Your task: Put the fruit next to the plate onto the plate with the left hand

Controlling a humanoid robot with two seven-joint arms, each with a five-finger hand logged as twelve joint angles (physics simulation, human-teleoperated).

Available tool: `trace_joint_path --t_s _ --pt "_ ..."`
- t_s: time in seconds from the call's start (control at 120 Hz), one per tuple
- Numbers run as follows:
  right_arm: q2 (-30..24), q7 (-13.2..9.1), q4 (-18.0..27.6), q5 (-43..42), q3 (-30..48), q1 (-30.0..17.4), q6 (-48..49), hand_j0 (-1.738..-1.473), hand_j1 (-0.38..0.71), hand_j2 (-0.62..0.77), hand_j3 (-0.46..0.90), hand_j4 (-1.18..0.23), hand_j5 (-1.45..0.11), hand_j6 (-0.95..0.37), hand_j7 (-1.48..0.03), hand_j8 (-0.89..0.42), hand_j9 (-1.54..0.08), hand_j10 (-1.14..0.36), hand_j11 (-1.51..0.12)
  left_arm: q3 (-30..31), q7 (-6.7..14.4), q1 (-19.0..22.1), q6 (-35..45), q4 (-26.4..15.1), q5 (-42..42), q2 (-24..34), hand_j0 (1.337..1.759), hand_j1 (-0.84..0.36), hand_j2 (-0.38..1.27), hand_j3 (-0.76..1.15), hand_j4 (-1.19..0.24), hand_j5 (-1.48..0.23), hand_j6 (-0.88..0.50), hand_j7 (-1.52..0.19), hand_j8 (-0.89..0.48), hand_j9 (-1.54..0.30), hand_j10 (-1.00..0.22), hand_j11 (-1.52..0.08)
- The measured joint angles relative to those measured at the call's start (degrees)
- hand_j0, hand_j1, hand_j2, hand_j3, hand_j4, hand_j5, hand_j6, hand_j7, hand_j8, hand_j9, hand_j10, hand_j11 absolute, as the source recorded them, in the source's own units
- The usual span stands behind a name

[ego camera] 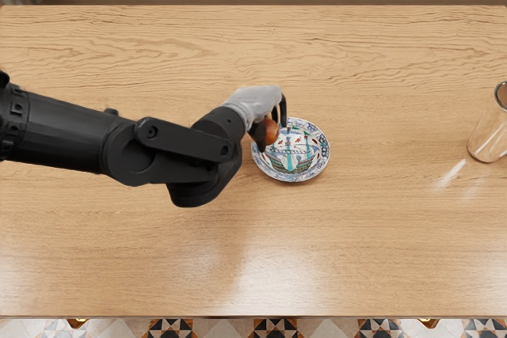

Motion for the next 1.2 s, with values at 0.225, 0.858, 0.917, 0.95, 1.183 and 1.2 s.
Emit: trace_joint_path --t_s 0.225,0.858,0.917,0.95,1.183,1.2 --pt "0.00 0.00 0.00 0.00 -0.01 0.00 0.00 -1.658 -0.31 -0.01 0.00 -0.03 -0.04 -0.03 -0.04 -0.03 -0.04 -0.03 -0.04 -1.93 -1.03 1.79 -1.03 0.01 0.19 0.00 1.657 -0.36 0.56 0.00 -0.69 -0.95 -0.52 -0.93 -0.48 -0.92 -0.71 -0.92" --pt "0.00 0.00 0.00 0.00 0.00 0.00 0.00 -1.658 -0.31 -0.01 0.00 -0.03 -0.04 -0.03 -0.04 -0.03 -0.04 -0.03 -0.04 -5.56 -2.53 -0.50 -13.17 2.63 -6.76 4.33 1.658 -0.01 0.10 0.00 -0.31 -0.40 -0.29 -0.40 -0.29 -0.40 -0.31 -0.40" --pt "0.00 0.00 0.00 0.00 0.00 0.00 0.00 -1.658 -0.31 -0.01 0.00 -0.03 -0.04 -0.03 -0.04 -0.03 -0.04 -0.03 -0.04 -6.84 -2.53 -0.40 -18.99 1.11 -9.95 14.21 1.658 0.01 0.09 0.00 -0.29 -0.38 -0.28 -0.38 -0.28 -0.38 -0.29 -0.38" --pt "0.00 0.00 0.00 0.00 0.00 0.00 0.00 -1.658 -0.31 -0.01 0.00 -0.03 -0.04 -0.03 -0.04 -0.03 -0.04 -0.03 -0.04 -7.57 -2.53 -0.34 -23.44 0.41 -11.85 19.57 1.658 0.01 0.08 0.00 -0.29 -0.38 -0.28 -0.37 -0.28 -0.37 -0.29 -0.37" --pt "0.00 0.00 0.00 0.00 0.01 0.00 0.00 -1.658 -0.31 -0.01 0.00 -0.03 -0.04 -0.03 -0.04 -0.03 -0.04 -0.03 -0.04 -9.77 -2.42 3.53 -50.94 -0.92 -20.90 49.45 1.658 0.03 0.06 0.00 -0.26 -0.34 -0.26 -0.34 -0.26 -0.34 -0.26 -0.34" --pt "0.00 0.00 0.00 0.00 0.01 0.00 0.00 -1.658 -0.31 -0.01 0.00 -0.03 -0.04 -0.03 -0.04 -0.03 -0.04 -0.03 -0.04 -9.84 -2.41 4.12 -52.32 -0.92 -21.24 50.50 1.658 0.04 0.06 0.00 -0.26 -0.34 -0.26 -0.34 -0.26 -0.34 -0.26 -0.34"
